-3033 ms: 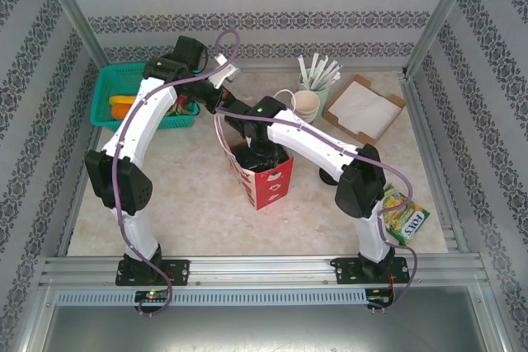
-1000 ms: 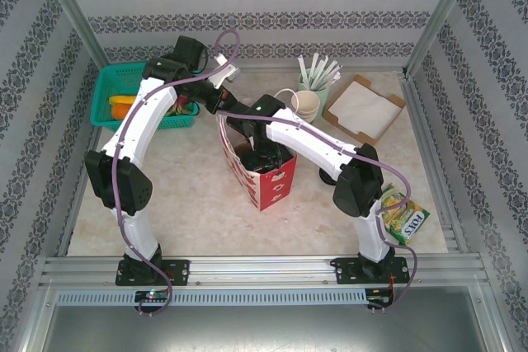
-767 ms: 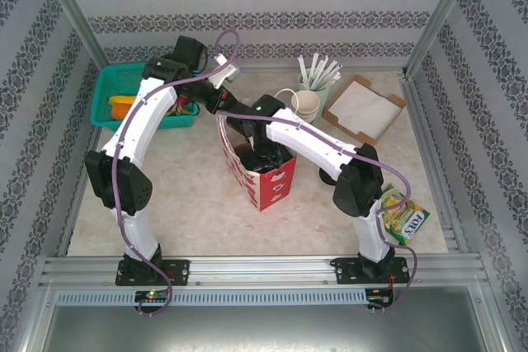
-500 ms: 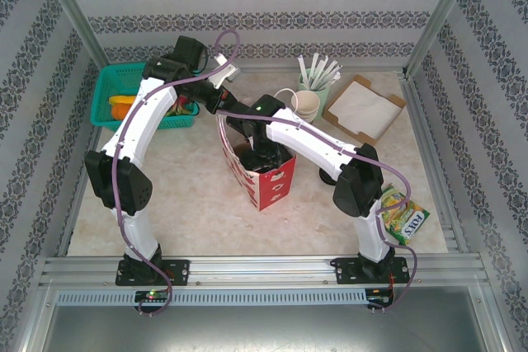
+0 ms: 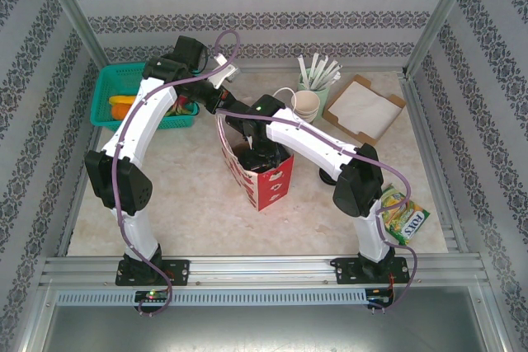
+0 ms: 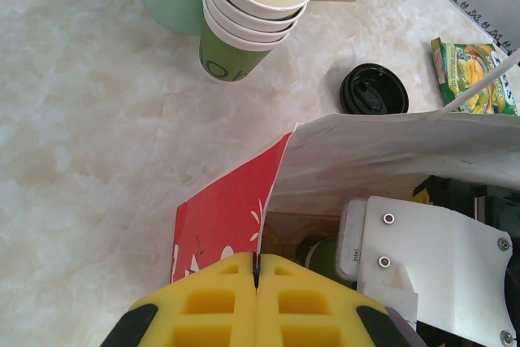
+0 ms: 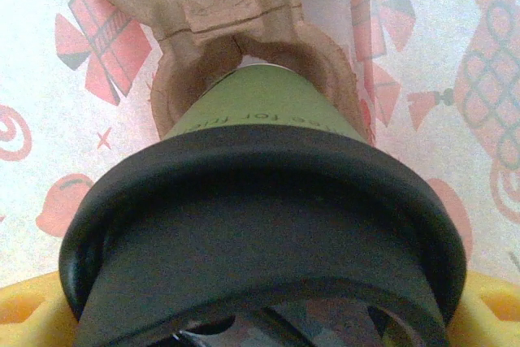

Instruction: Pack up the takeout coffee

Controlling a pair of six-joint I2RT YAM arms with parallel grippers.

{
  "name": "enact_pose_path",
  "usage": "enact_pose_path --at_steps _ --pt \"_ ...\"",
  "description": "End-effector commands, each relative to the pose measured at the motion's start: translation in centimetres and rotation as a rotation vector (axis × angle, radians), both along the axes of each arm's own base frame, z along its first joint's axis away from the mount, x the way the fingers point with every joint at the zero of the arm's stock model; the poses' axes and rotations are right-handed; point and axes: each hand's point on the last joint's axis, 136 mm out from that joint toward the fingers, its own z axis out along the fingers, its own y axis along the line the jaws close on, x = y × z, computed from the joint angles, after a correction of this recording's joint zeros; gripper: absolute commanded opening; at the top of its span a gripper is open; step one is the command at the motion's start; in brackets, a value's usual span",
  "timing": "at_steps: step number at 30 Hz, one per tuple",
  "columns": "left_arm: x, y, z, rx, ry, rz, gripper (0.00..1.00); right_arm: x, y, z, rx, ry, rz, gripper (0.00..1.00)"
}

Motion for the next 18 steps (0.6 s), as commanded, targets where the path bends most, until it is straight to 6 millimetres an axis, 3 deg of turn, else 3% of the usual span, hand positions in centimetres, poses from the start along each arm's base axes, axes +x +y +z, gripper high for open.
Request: enact_pose_path --at_steps 1,18 --pt "0.05 0.21 2.15 -0.024 -0.065 0.009 0.00 -0.28 0.36 -0.17 0.002 0.006 0.004 0.43" --pt "0.02 0.19 2.15 -0.023 -0.064 0.009 0.00 0.12 0.71 -0.05 0.019 -0.016 0.004 0.44"
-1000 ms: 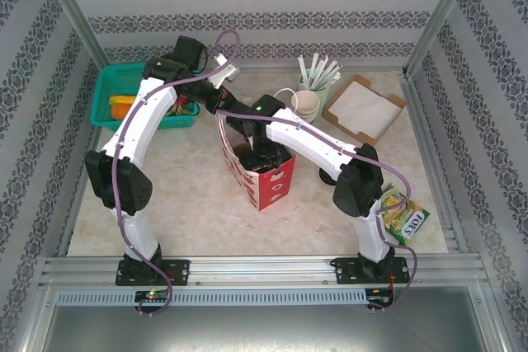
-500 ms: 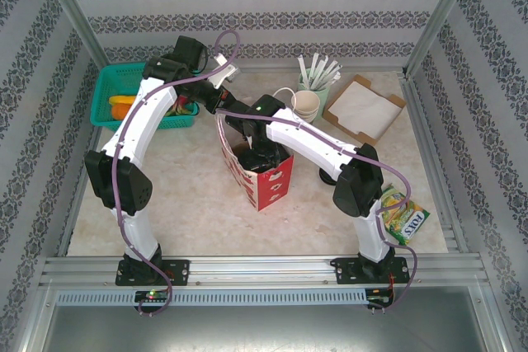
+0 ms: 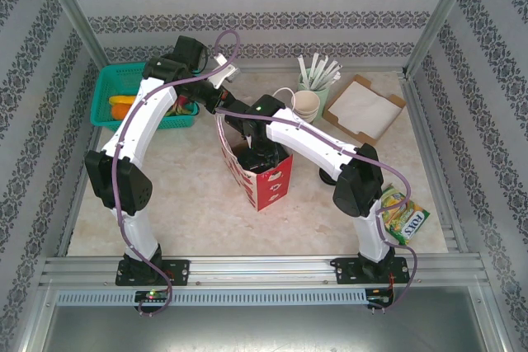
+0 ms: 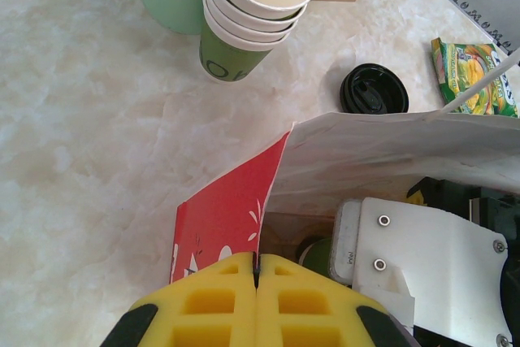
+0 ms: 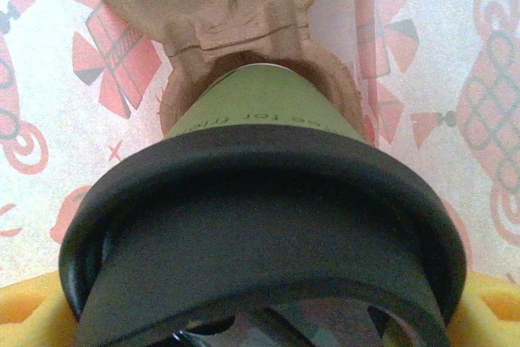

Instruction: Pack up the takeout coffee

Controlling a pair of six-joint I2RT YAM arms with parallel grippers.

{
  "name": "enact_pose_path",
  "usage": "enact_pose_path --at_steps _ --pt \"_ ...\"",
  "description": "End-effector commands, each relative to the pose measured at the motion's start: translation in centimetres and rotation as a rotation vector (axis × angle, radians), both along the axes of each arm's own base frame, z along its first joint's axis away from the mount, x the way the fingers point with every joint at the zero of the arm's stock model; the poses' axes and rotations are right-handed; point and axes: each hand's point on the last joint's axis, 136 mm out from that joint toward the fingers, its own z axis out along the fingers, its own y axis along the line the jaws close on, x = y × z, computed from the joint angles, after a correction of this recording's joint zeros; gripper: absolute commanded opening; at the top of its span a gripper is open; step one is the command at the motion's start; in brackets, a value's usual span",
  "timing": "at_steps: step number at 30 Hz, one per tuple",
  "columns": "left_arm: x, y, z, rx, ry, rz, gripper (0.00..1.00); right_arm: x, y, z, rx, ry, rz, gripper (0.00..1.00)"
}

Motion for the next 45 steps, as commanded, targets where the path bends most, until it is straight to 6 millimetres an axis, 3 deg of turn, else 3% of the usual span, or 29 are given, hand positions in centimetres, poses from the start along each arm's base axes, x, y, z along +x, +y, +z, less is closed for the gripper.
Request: enact_pose_path --at_steps 1,12,29,45 --pt "0.0 0.2 2.1 -0.022 -0.062 0.010 0.00 -0.3 0.3 -0.1 0.000 0.002 0.004 0.43" --pt "0.0 0.2 2.2 -0.026 -0.062 0.009 0.00 -0.1 0.2 0.0 -0.001 -0.011 0.002 0.44" --pt "0.1 0.1 2.1 -0.032 -0.056 0.007 0.00 -0.1 0.0 -2.4 -0.022 0.021 -0.009 0.44" --pt "0.1 0.2 2.1 -0.027 -0.049 0.020 0.00 -0.3 -0.1 -3.2 -0.024 0.032 -0.013 0.43"
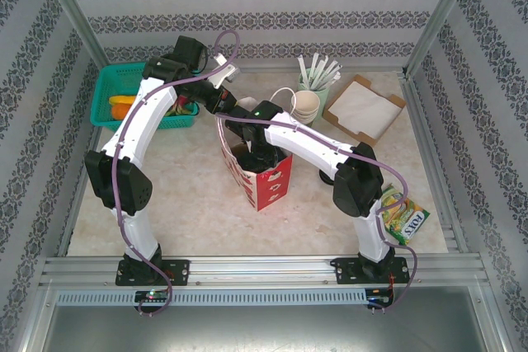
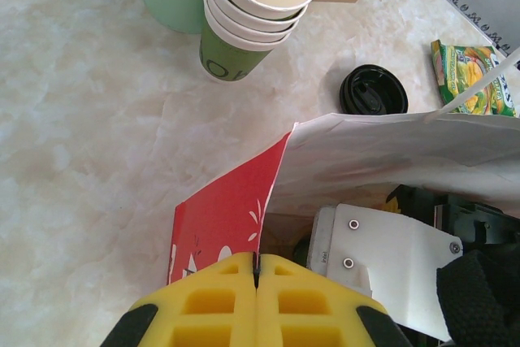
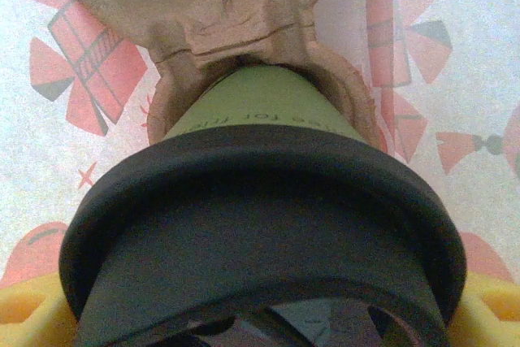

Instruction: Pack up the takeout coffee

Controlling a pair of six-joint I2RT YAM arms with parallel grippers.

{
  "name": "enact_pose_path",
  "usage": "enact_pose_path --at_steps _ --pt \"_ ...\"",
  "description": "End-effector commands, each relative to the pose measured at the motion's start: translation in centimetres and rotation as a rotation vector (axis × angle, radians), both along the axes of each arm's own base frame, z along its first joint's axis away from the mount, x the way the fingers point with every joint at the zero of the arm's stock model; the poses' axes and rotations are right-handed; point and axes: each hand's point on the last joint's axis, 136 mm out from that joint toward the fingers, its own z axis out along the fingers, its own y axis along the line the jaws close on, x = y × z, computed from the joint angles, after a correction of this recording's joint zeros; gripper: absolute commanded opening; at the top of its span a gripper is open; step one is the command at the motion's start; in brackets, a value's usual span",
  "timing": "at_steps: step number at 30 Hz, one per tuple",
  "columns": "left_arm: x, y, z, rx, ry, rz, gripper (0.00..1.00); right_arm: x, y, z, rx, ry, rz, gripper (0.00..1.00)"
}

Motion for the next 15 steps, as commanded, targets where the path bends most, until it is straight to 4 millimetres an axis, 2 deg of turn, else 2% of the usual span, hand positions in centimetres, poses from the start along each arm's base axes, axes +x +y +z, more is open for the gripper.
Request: enact_pose_path --at_steps 1,15 --pt "0.08 0.16 2.04 -0.023 -0.056 0.011 0.00 -0.29 -0.16 -1.02 -0.020 0.020 -0.013 0.44" --pt "0.00 0.21 1.94 -0.019 -0.056 0.006 0.00 -0.61 -0.46 -1.28 -0.027 0.043 -0.026 0.43"
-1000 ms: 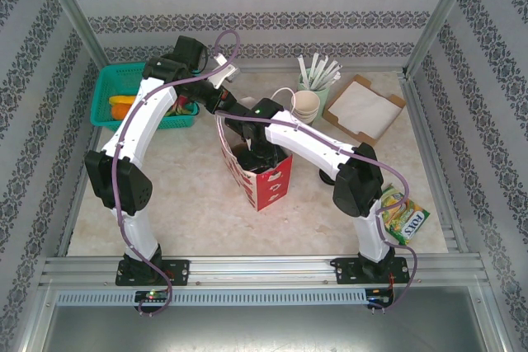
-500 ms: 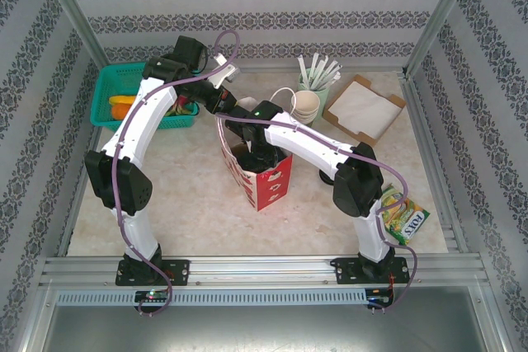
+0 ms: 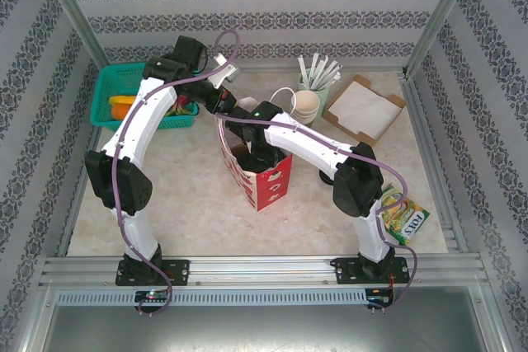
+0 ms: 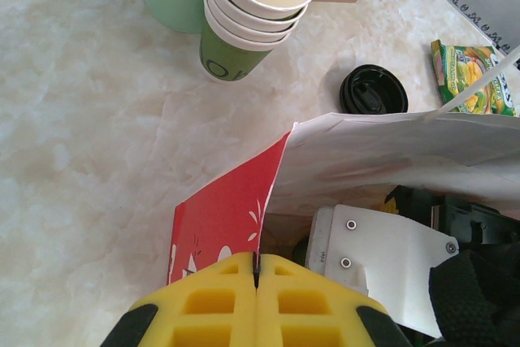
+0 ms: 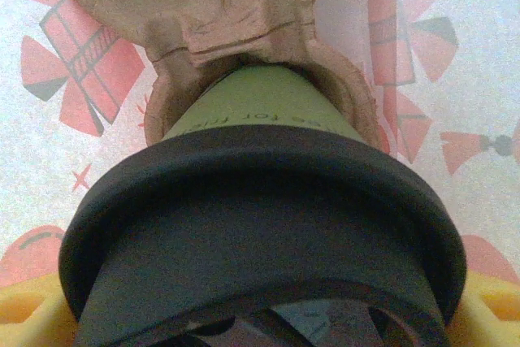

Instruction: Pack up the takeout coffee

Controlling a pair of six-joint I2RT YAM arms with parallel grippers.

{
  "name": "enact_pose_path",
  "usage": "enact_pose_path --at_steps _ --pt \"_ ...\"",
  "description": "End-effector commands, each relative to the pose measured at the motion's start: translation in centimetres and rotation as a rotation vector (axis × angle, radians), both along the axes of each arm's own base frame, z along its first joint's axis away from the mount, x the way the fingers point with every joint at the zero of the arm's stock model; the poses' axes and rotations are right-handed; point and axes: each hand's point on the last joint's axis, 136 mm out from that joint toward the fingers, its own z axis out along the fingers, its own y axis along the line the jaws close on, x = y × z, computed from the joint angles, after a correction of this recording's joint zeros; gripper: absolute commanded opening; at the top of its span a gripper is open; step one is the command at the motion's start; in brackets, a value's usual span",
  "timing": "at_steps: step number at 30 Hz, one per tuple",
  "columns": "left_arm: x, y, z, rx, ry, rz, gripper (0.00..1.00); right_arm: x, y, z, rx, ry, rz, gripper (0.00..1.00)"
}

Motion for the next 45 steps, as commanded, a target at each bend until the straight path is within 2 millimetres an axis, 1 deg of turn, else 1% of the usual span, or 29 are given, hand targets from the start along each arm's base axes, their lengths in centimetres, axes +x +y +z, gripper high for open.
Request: enact_pose_path --at_steps 1,9,18,25,33,45 --pt "0.0 0.2 2.0 -0.020 -0.059 0.006 0.00 -0.5 -0.5 -1.0 -0.028 0.038 -0.027 0.44" --pt "0.0 0.2 2.0 -0.020 -0.059 0.006 0.00 -0.9 -0.8 -0.7 -0.040 0.047 -0.028 0.44" --pt "0.0 0.1 2.0 -0.023 -0.057 0.004 0.00 0.2 0.1 -1.8 -0.024 0.033 -0.020 0.43" --pt "0.0 0.1 1.8 -0.026 -0.049 0.003 0.00 0.7 0.2 -3.4 -0.035 0.043 -0.017 0.43" --pt "0.0 0.0 1.9 -0.029 -0.054 -0.001 0.00 0.5 0.0 -5.3 -0.052 0.071 -0.015 0.43" --pt "-0.1 0.0 2.0 -0.031 -0.055 -0.002 0.00 0.3 -0.3 -6.9 -0.072 0.087 -0.016 0.43"
